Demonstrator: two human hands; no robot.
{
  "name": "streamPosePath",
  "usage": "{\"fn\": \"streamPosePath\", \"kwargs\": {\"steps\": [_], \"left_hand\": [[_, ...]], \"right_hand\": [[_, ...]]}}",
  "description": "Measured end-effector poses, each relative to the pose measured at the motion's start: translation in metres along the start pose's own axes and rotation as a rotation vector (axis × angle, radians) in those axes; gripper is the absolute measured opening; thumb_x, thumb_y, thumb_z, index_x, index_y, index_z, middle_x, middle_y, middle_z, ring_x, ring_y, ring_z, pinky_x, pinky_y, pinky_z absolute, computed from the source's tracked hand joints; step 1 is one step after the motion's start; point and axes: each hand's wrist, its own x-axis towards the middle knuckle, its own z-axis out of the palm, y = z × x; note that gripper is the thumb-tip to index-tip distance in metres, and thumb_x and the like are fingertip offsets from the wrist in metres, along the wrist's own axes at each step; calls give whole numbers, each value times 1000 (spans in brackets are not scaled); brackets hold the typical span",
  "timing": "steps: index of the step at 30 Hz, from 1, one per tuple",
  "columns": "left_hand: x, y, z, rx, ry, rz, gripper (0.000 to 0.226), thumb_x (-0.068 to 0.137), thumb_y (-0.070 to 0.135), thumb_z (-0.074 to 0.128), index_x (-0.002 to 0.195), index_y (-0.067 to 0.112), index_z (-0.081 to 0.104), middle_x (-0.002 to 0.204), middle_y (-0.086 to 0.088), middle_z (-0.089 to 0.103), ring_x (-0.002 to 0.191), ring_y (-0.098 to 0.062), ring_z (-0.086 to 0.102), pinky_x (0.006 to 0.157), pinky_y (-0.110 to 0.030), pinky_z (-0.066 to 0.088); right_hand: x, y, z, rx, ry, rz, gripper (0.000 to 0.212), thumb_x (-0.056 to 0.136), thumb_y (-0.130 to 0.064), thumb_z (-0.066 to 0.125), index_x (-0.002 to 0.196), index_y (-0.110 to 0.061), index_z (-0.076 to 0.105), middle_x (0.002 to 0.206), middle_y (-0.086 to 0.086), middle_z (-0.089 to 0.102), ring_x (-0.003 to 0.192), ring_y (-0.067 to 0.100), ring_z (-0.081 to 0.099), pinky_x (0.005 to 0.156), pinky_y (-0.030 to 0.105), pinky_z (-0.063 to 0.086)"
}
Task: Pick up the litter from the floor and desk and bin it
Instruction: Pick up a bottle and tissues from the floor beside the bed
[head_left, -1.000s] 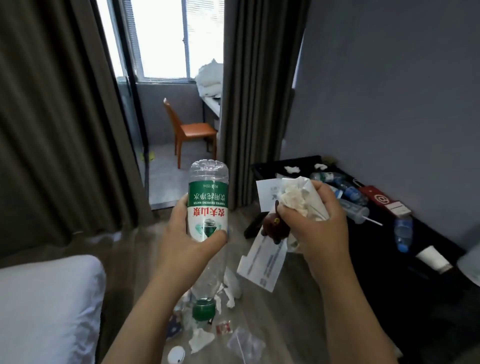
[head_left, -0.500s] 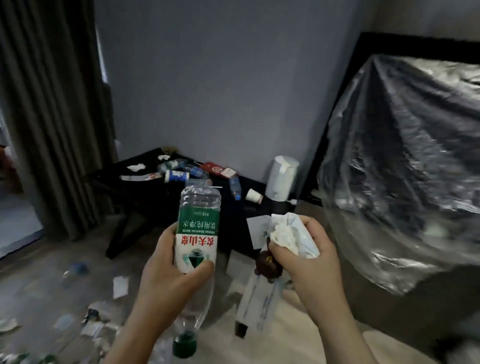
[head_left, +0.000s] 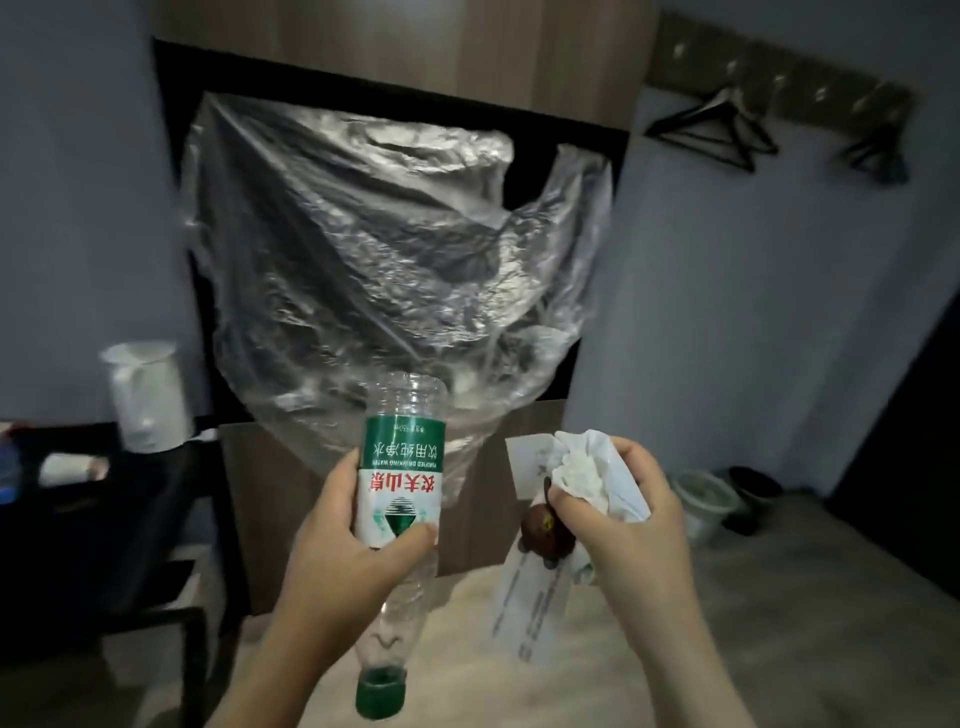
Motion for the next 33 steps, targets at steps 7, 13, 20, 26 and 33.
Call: {"fn": "streamPosePath", "kwargs": {"steps": [7, 13, 20, 26, 33], "left_hand": [[27, 29, 210, -49, -290, 42, 72, 46, 47, 71, 114, 56, 48, 93, 19, 70, 77, -3, 69, 72, -39, 58], [50, 34, 343, -46, -472, 111, 65, 60, 30, 79, 108, 60, 48, 93, 24, 68, 76, 2, 67, 59, -17, 50], [106, 22, 459, -48, -620, 117, 63, 67, 19, 79, 108, 55, 48, 90, 27, 66, 76, 5, 64, 61, -20, 47], [205, 11, 536, -54, -658, 64, 59, 65, 27, 80, 107, 56, 48, 86, 25, 67, 72, -4, 67, 61, -30, 55], [295, -5, 611, -6, -687, 38, 53, 68, 24, 78, 92, 59, 46, 81, 31, 64, 67, 2, 64, 50, -20, 46]], "right_hand": [[49, 24, -189, -137, 304, -3, 32, 74, 2, 72, 84, -27, 64, 75, -7, 67, 62, 1, 60, 53, 11, 46], [64, 52, -298, -214, 548, 63, 33, 77, -11, 73, 92, -39, 64, 87, -10, 69, 76, 7, 67, 58, 19, 51], [118, 97, -366, -272, 749, 93, 30, 77, -14, 74, 93, -37, 64, 86, -13, 69, 75, 3, 66, 52, 15, 50], [220, 138, -389, -304, 783, 153, 33, 76, -9, 71, 92, -36, 64, 79, -5, 69, 64, 8, 64, 45, 18, 46], [315, 184, -416, -350, 807, 168, 32, 78, -11, 73, 89, -39, 64, 84, -10, 69, 75, 11, 66, 54, 19, 51]]}}
